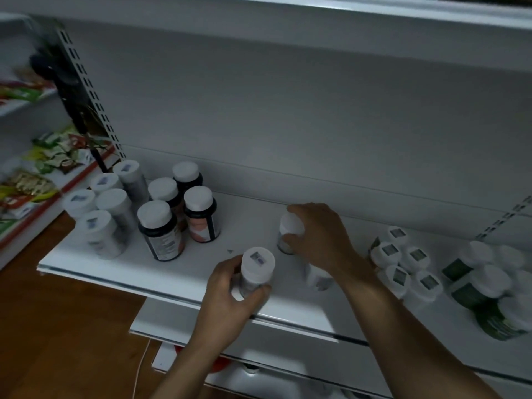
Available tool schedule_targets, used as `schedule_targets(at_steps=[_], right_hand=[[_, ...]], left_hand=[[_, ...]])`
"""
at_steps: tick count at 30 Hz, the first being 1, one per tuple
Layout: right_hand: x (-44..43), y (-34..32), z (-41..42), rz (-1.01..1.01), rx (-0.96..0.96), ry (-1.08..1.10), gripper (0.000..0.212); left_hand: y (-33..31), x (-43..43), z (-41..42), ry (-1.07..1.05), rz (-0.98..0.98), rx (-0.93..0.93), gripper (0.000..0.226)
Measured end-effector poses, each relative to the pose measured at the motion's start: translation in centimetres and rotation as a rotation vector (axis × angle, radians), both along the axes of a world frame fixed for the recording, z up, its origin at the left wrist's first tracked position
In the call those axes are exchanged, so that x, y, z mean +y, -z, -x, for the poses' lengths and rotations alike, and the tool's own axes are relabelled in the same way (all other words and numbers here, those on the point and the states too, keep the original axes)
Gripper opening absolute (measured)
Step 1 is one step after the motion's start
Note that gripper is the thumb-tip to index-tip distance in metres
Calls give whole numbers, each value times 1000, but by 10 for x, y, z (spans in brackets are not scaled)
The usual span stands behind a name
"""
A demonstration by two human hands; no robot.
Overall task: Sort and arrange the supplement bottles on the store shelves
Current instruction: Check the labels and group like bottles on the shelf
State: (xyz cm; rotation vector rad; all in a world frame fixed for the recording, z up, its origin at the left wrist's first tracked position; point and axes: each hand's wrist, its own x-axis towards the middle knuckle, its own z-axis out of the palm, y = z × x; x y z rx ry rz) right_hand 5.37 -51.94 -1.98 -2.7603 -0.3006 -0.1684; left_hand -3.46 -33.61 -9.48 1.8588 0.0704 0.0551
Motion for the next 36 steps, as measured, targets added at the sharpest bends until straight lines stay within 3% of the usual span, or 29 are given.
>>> schedule_targets(at_steps=[6, 10, 17, 24, 28, 30, 33, 36], right_hand=[[-13, -29, 29, -413, -133, 133, 52], [-17, -33, 61, -607, -117, 175, 50], [-15, -24, 99, -639, -240, 253, 51], [-12, -30, 119, -602, -207, 302, 52], [-6, -32, 123, -543, -166, 240, 58], [-3, -30, 123, -507, -149, 187, 60], [3, -27, 123, -501, -132, 119, 65], [9, -29, 125, -540, -156, 33, 64]], left_hand=[[-3, 1, -14, 40, -27, 26, 52], [-4, -12, -46, 99, 10, 44, 48], [-14, -41, -101, 330, -17, -103, 25], [-6, -31, -103, 313, 21, -18, 56], [-16, -12, -59, 168, 103, -89, 48], [-33, -3, -31, 271, 147, -184, 47], [-53, -4, 3, 502, 38, -263, 62], [-62, -16, 19, 433, -49, -249, 66]])
